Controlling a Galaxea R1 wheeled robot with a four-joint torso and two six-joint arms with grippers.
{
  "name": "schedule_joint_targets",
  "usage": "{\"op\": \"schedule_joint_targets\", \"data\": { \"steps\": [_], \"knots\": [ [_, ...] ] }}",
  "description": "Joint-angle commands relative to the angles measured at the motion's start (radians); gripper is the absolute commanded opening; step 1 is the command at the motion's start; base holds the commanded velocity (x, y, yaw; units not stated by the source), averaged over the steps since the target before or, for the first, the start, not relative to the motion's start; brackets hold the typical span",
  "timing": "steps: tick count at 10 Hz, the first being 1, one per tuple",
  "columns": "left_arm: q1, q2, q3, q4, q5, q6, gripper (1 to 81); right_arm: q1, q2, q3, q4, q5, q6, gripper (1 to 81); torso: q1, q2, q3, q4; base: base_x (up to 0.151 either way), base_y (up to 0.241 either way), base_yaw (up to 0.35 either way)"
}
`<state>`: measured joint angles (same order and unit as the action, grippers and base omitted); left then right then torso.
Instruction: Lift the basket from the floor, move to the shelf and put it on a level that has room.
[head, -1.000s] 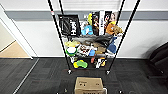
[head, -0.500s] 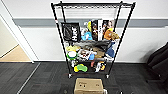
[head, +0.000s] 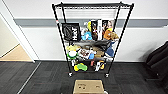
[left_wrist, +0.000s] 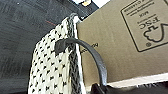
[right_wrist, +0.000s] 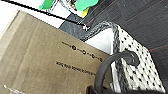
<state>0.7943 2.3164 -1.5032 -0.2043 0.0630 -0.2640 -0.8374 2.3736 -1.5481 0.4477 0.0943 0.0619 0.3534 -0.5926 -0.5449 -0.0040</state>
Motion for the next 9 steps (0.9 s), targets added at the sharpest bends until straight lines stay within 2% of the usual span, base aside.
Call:
{"op": "schedule_joint_targets", "data": {
  "steps": [1, 9],
  "knots": [
    [-0.091, -0.018, 0.078, -0.023, -0.009, -0.009, 1.0, 0.094, -0.054, 0.132, -0.001, -0.034, -0.002, 1.0, -0.062, 0.097, 0.053, 0.000, 0.000, 0.000, 0.000],
    [-0.088, -0.008, 0.077, -0.023, -0.008, -0.009, 1.0, 0.094, -0.055, 0.148, -0.001, -0.034, -0.002, 1.0, -0.243, 0.373, 0.181, 0.000, 0.000, 0.000, 0.000]
  ]
}}
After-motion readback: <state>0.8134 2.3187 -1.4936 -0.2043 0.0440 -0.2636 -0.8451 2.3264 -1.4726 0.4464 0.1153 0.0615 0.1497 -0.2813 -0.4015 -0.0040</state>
